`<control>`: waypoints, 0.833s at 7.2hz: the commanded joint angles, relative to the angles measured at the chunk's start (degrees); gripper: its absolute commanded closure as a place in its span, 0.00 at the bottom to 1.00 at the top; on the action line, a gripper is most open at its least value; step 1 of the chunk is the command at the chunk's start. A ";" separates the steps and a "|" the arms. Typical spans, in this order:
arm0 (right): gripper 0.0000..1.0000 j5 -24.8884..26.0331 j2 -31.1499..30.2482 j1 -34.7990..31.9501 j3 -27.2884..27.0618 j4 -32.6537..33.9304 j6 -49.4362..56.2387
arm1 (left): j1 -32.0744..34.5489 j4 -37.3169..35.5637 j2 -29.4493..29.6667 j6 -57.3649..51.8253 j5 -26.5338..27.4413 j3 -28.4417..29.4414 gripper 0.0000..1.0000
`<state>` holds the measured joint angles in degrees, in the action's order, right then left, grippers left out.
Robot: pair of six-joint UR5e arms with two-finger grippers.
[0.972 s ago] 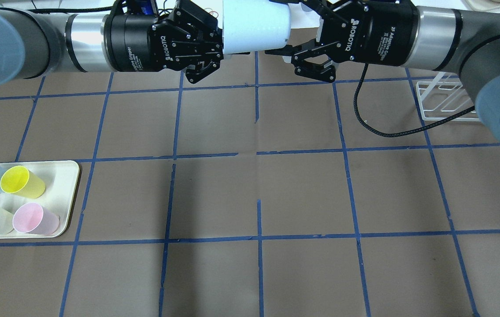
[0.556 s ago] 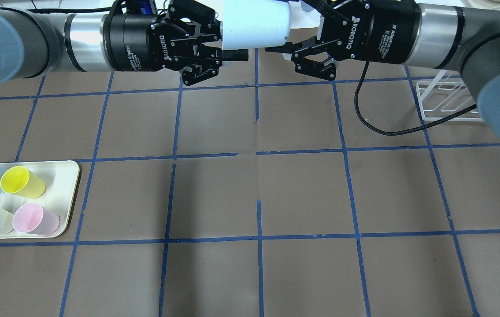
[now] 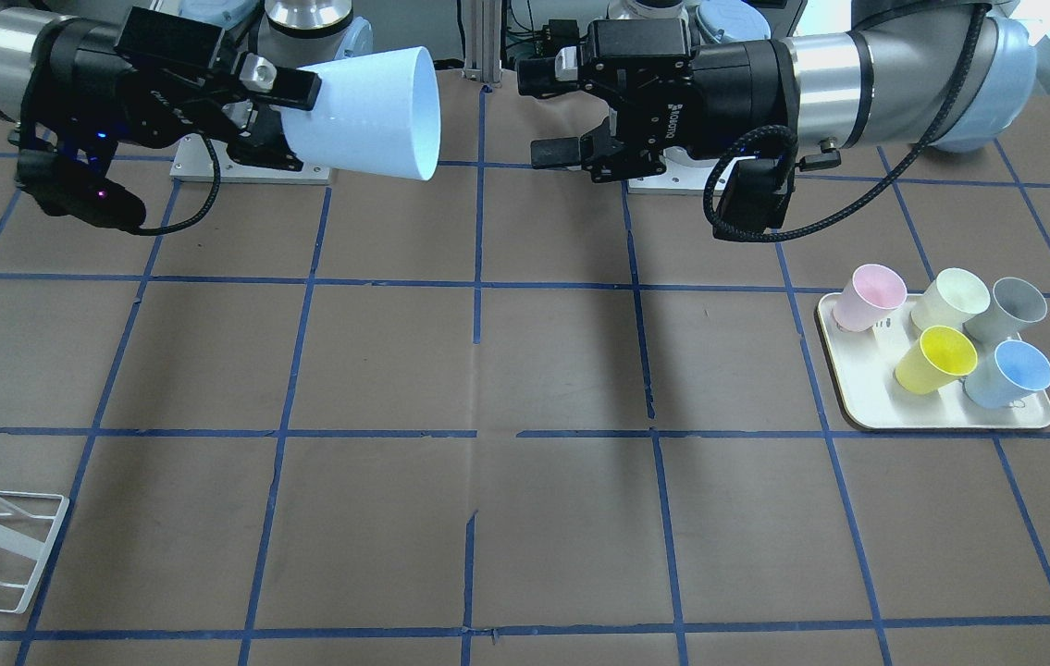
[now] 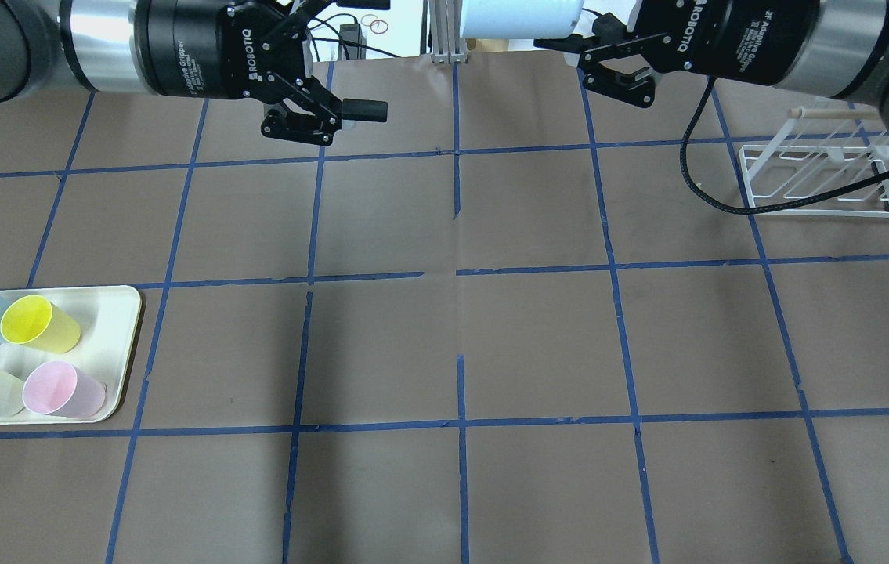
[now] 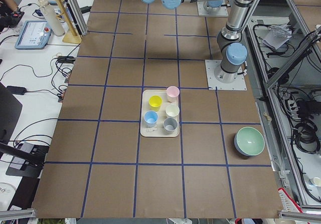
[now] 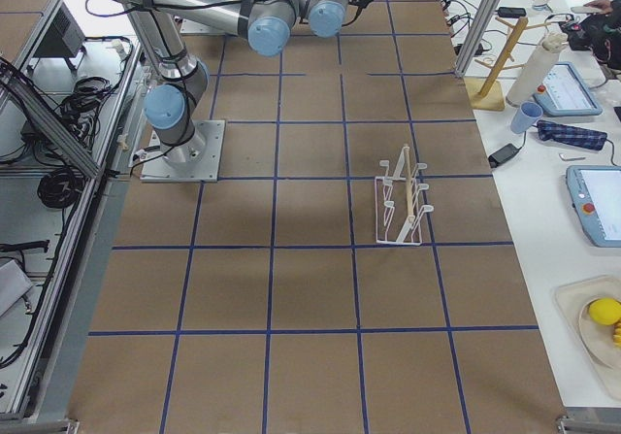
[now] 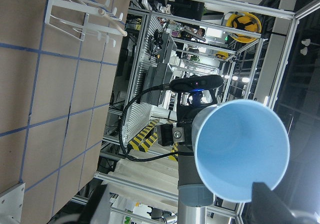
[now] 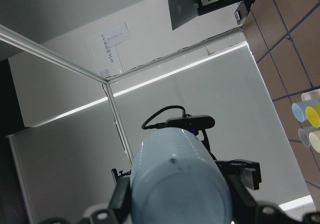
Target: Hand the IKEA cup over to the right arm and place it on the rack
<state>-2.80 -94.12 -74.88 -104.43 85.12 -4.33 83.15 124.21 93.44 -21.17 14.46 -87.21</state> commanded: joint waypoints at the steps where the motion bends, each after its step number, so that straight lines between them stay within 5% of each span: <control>1: 0.87 7.57 -0.01 4.55 0.80 1.09 -0.07 | -0.10 -13.72 0.86 11.86 17.95 2.13 0.00; 6: 0.87 47.47 -0.18 6.15 6.25 1.45 4.92 | 2.18 -30.32 1.04 20.70 62.71 2.14 0.00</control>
<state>35.73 -94.27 -68.78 -99.14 86.56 -1.58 84.64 97.00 94.16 -3.32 66.22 -85.12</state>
